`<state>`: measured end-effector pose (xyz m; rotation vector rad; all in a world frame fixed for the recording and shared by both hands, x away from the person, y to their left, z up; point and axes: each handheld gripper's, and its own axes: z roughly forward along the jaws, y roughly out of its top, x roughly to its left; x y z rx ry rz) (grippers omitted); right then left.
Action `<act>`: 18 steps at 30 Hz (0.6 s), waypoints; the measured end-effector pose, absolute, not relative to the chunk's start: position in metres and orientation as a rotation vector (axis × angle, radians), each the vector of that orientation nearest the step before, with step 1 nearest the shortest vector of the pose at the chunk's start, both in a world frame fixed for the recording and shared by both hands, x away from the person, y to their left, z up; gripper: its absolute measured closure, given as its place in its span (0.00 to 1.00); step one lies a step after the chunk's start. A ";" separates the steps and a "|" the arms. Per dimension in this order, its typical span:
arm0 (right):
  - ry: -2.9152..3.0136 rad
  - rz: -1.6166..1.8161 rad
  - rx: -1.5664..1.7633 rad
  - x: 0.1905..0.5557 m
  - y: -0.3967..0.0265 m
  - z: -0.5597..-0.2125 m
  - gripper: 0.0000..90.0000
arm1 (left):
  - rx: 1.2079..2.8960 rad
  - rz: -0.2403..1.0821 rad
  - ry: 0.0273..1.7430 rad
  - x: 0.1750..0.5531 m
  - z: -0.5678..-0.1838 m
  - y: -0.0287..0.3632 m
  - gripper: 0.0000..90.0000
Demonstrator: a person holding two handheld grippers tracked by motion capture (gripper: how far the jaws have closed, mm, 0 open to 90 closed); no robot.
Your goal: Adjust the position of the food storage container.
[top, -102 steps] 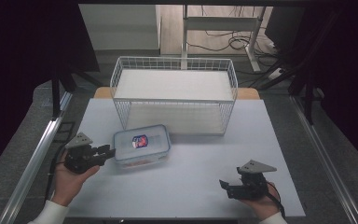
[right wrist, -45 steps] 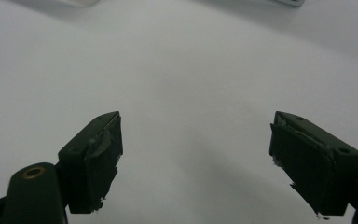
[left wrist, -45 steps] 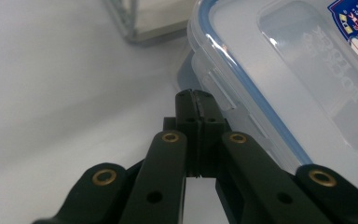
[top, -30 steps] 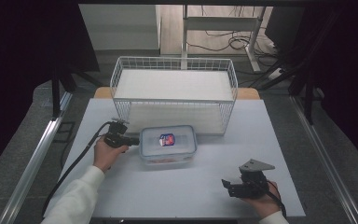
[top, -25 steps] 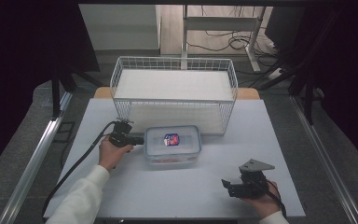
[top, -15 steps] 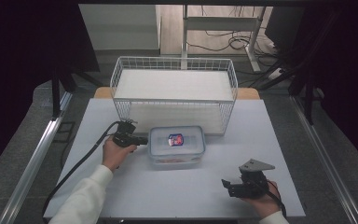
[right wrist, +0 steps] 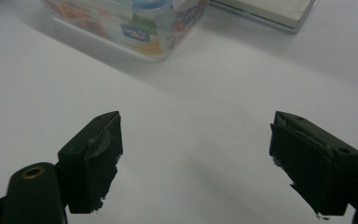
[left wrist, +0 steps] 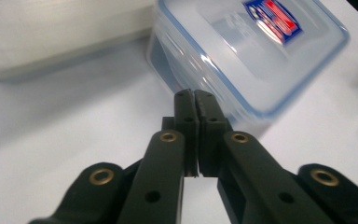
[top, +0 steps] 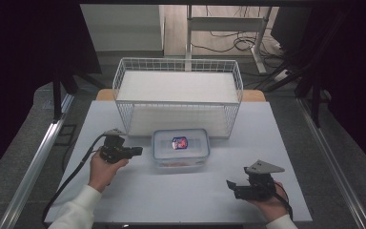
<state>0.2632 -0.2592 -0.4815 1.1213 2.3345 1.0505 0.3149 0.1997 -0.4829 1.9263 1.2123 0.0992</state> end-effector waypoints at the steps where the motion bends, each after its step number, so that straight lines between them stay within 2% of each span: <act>1: 2.338 1.055 1.112 0.265 -0.259 -0.482 0.19 | 1.898 0.100 1.212 0.308 -0.483 0.203 0.91; 2: 2.340 1.056 1.113 0.265 -0.259 -0.483 0.19 | 1.898 0.100 1.212 0.308 -0.483 0.203 0.84; 4: 2.343 1.053 1.112 0.266 -0.259 -0.484 0.19 | 1.885 0.149 1.241 0.304 -0.482 0.206 0.62; 5: 2.346 1.057 1.113 0.268 -0.259 -0.485 0.19 | 1.879 0.185 1.254 0.301 -0.479 0.209 0.54; 8: 2.345 1.061 1.109 0.272 -0.258 -0.484 0.19 | 1.876 0.191 1.253 0.298 -0.477 0.211 0.40; 11: 2.342 1.075 1.104 0.273 -0.257 -0.483 0.19 | 1.885 0.172 1.239 0.292 -0.478 0.213 0.34; 13: 2.340 1.084 1.095 0.274 -0.257 -0.482 0.19 | 1.877 0.130 1.244 0.289 -0.480 0.213 0.33; 18: 2.330 1.101 1.097 0.275 -0.257 -0.480 0.19 | 1.876 0.131 1.275 0.286 -0.481 0.213 0.29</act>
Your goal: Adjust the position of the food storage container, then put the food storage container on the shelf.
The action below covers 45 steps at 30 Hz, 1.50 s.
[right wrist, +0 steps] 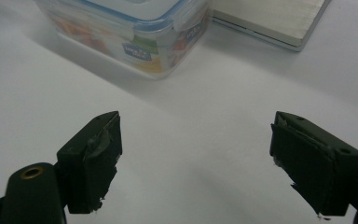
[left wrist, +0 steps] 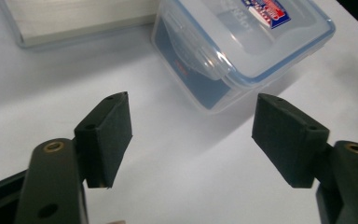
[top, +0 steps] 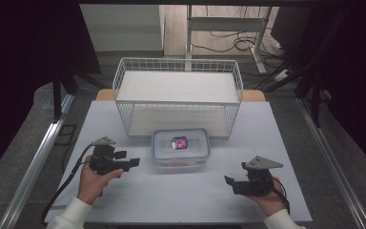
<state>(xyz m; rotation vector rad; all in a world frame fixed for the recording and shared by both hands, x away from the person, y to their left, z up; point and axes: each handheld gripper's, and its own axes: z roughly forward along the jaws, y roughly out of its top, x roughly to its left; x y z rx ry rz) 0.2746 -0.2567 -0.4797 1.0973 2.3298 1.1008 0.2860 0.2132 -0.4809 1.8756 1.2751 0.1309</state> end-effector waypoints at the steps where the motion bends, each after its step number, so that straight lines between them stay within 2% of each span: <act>1: 2.330 1.101 1.098 0.275 -0.257 -0.480 0.19 | 1.874 0.130 1.281 0.285 -0.481 0.213 0.28; 20: 2.339 1.151 1.101 0.278 -0.255 -0.475 0.18 | 1.814 0.049 1.277 0.285 -0.481 0.210 0.24; 34: 2.361 1.280 1.274 0.325 -0.238 -0.464 0.19 | 1.773 0.009 1.263 0.304 -0.482 0.212 0.23; 45: 2.385 1.303 1.313 0.338 -0.230 -0.467 0.19 | 1.729 -0.035 1.272 0.322 -0.484 0.207 0.21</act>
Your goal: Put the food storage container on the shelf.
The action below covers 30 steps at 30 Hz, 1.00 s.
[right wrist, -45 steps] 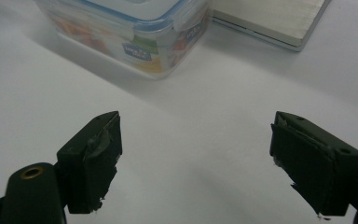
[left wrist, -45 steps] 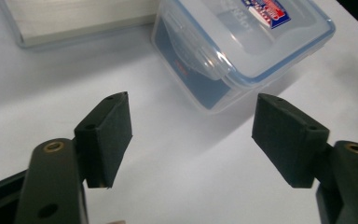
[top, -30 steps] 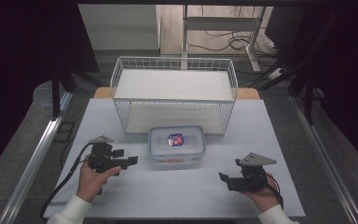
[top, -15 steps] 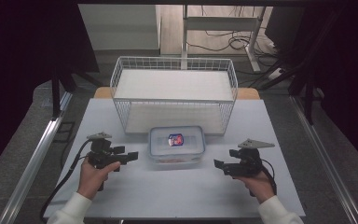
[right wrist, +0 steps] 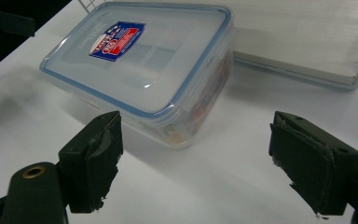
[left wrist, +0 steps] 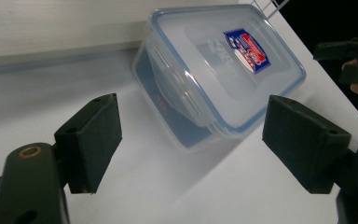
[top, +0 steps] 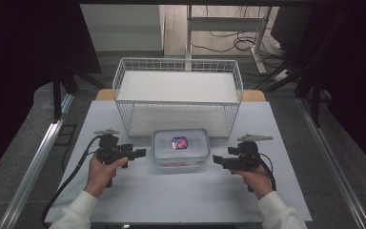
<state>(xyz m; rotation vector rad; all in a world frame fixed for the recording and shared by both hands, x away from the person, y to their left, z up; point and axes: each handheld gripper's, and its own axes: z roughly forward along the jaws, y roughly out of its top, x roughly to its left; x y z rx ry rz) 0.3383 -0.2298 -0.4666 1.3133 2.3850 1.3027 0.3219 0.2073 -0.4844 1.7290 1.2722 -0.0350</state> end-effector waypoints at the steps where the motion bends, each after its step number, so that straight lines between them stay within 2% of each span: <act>1: 2.386 1.308 1.311 0.339 -0.229 -0.466 0.19 | 1.719 -0.054 1.277 0.325 -0.486 0.206 0.21; 8: 2.399 1.329 1.311 0.349 -0.220 -0.463 0.18 | 1.709 -0.158 1.266 0.347 -0.498 0.190 0.18; 16: 2.461 1.385 1.362 0.373 -0.202 -0.470 0.16 | 1.659 -0.186 1.308 0.367 -0.510 0.184 0.20; 30: 2.464 1.428 1.519 0.397 -0.191 -0.494 0.16 | 1.639 -0.302 1.286 0.373 -0.523 0.178 0.24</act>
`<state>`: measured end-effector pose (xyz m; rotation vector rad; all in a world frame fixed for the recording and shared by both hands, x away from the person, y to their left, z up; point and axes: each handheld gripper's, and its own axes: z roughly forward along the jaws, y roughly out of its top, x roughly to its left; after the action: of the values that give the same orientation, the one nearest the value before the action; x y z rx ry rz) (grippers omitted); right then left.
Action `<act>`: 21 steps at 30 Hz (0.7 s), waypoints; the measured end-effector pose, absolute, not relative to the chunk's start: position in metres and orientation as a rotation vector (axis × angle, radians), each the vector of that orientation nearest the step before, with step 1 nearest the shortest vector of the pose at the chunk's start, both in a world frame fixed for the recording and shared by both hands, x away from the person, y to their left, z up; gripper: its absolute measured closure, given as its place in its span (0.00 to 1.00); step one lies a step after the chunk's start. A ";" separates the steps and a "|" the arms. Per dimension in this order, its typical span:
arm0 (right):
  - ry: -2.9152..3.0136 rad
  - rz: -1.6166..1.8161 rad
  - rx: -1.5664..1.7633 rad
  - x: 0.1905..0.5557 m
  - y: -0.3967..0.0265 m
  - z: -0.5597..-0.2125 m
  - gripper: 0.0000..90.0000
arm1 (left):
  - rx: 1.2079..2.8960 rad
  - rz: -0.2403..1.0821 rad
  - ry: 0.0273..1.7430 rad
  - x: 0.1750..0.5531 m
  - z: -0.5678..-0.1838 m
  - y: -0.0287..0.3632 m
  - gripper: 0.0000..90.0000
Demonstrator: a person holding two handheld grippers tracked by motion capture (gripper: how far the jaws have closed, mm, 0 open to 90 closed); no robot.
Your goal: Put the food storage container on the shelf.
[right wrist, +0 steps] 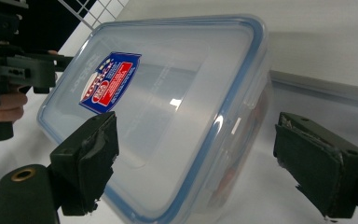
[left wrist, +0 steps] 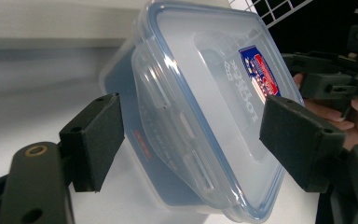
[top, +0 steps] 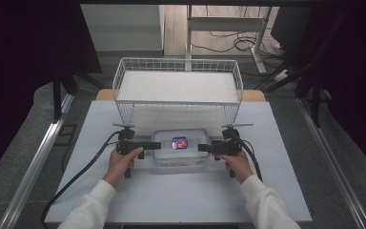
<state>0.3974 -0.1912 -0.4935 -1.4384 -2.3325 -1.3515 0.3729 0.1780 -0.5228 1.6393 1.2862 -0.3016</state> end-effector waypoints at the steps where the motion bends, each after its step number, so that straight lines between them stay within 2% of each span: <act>1: -2.333 -1.352 -1.438 0.397 -0.191 -0.494 0.16 | 1.641 -0.307 1.290 0.373 -0.524 0.178 0.24; 9: -2.248 -1.334 -1.442 0.406 -0.187 -0.504 0.16 | 1.631 -0.338 1.282 0.374 -0.526 0.176 0.29; 17: -2.176 -1.324 -1.439 0.412 -0.187 -0.508 0.21 | 1.645 -0.340 1.277 0.373 -0.526 0.176 0.36; 21: -2.177 -1.322 -1.446 0.411 -0.190 -0.504 0.31 | 1.652 -0.353 1.274 0.372 -0.525 0.177 0.37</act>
<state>0.4109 -0.1899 -0.5044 -1.4465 -2.1775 -1.3220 0.3715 0.1766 -0.5255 1.6522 1.2736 -0.3535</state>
